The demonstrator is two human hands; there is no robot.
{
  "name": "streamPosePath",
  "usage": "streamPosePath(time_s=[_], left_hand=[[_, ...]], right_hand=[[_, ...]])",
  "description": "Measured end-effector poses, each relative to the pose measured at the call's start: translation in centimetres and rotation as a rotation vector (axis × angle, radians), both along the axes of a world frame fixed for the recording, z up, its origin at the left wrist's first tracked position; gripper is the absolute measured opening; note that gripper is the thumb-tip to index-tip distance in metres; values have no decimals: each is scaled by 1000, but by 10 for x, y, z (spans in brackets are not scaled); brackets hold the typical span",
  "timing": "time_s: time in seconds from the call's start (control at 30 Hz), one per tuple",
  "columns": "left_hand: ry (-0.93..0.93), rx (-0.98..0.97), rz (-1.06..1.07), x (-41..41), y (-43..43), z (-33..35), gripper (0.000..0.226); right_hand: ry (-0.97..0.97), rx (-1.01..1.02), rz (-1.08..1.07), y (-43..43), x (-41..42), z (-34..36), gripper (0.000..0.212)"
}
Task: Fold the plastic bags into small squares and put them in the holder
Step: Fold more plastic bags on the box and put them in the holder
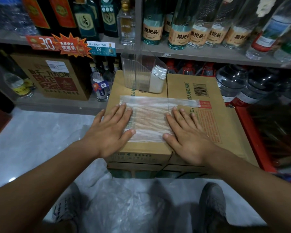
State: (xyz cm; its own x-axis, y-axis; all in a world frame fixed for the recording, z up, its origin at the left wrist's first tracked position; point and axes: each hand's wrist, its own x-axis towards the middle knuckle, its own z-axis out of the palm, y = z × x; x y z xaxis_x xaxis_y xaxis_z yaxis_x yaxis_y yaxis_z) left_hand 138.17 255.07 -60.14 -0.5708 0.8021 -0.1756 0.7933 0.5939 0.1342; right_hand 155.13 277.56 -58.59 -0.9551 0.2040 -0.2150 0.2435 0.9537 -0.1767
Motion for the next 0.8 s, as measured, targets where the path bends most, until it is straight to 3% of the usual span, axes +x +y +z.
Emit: streamPosePath(time_s=[0.07,0.13,0.23,0.37,0.6,0.8], left_hand=[[-46,80,8,0,-3,-1,84],[-117,252,16,2,-7,-2,82],[-103,449,-37,7,-11,3,66],[-4,481,-199,11,-8,10,41],[-25,461,-252,16,-9,4,42],[-28,480,-224,15,-7,7,27]], right_hand=[[184,-16,23,-2,2,6,69],[348,-9,104,-6,1,12,47],[370,-96,227,-15,0,11,21],[351,-117,239,-21,-2,4,15],[396,-50,211,-25,-8,-1,5],[389,-121,179,-22,-10,2,17]])
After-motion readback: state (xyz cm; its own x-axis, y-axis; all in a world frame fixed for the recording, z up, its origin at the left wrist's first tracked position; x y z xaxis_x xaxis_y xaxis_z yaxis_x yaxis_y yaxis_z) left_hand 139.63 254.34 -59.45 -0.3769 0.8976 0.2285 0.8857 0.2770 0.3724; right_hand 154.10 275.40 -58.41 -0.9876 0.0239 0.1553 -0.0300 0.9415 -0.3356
